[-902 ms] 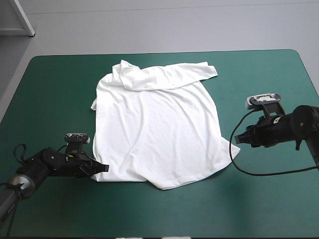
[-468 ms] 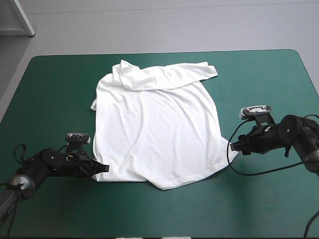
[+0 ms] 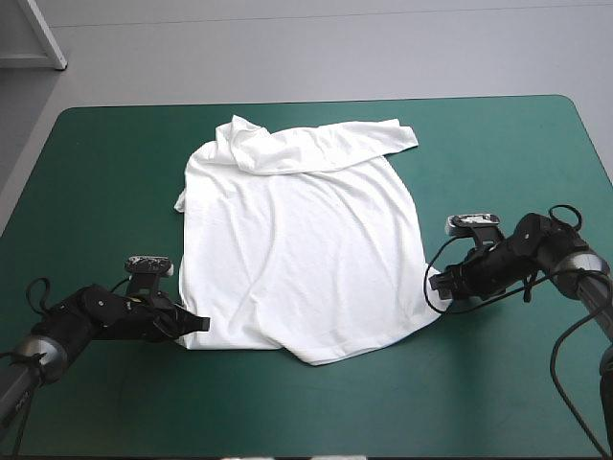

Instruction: Fold the cloth

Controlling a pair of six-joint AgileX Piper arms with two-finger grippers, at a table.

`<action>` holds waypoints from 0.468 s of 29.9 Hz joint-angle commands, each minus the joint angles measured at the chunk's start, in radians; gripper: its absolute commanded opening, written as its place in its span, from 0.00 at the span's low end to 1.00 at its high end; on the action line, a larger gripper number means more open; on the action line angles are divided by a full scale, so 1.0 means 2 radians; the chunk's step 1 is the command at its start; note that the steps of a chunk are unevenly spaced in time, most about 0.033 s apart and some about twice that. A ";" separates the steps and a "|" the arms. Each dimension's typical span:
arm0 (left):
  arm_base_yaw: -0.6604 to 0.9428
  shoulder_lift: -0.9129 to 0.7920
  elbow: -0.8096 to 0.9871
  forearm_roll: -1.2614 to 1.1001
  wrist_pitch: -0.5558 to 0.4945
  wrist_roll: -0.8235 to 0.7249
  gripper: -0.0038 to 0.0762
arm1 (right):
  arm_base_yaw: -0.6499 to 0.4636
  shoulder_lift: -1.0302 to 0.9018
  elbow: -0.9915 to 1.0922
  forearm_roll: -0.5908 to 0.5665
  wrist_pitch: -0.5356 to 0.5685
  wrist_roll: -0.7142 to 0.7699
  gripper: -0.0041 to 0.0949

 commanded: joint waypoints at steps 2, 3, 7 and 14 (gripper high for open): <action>-0.001 -0.001 -0.002 -0.008 0.004 0.000 0.07 | -0.003 -0.002 -0.009 0.030 0.000 -0.023 0.45; -0.001 -0.001 -0.002 -0.008 0.003 0.000 0.07 | -0.003 -0.002 -0.009 0.030 -0.001 -0.023 0.43; -0.001 -0.001 -0.002 -0.008 0.003 0.000 0.07 | -0.003 -0.002 -0.009 0.029 0.001 -0.023 0.30; -0.001 -0.002 -0.001 -0.009 -0.016 0.000 0.07 | -0.003 -0.002 -0.009 0.032 -0.015 -0.040 0.03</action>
